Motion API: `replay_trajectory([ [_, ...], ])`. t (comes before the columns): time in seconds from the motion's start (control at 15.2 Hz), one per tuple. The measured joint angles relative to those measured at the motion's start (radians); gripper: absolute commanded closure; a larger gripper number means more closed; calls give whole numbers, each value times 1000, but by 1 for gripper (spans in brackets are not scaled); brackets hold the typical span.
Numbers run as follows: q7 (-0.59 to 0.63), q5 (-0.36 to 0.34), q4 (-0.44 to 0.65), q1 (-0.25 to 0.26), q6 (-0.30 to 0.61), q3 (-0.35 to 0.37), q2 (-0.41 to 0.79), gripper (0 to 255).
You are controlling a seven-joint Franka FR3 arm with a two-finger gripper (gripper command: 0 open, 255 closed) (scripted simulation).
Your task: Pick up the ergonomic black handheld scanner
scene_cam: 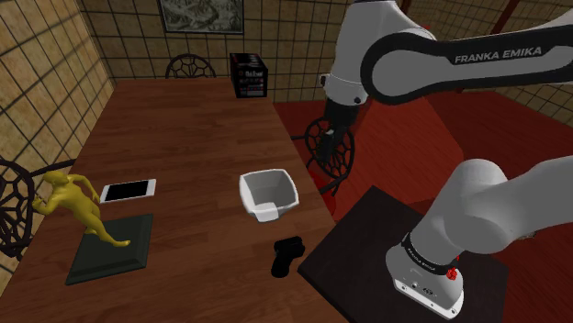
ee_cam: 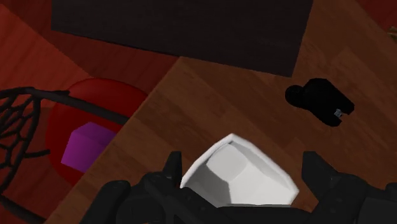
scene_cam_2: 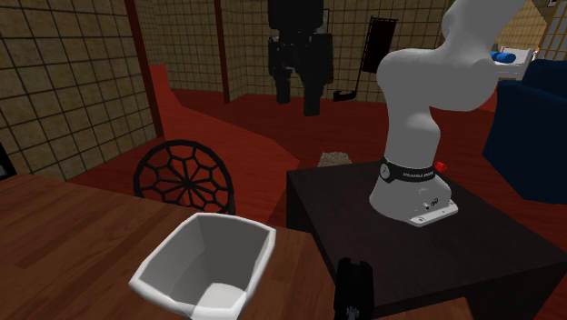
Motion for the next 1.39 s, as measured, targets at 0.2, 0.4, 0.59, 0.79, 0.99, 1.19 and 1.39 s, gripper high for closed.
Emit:
replay_trajectory([
  [0.2, -12, 19, -20, 41, 80, 42, 58, 0],
  [0.4, -22, 38, -58, 84, 176, 88, 116, 0],
  [0.59, -29, 50, -60, 120, 257, 133, 191, 0],
  [0.79, -33, 57, -78, 156, 355, 182, 270, 0],
  [0.99, -26, 55, -79, 188, 441, 234, 354, 0],
  [1.19, -17, 25, -62, 203, 531, 281, 461, 0],
  [1.39, 7, -6, -58, 211, 601, 315, 537, 0],
])
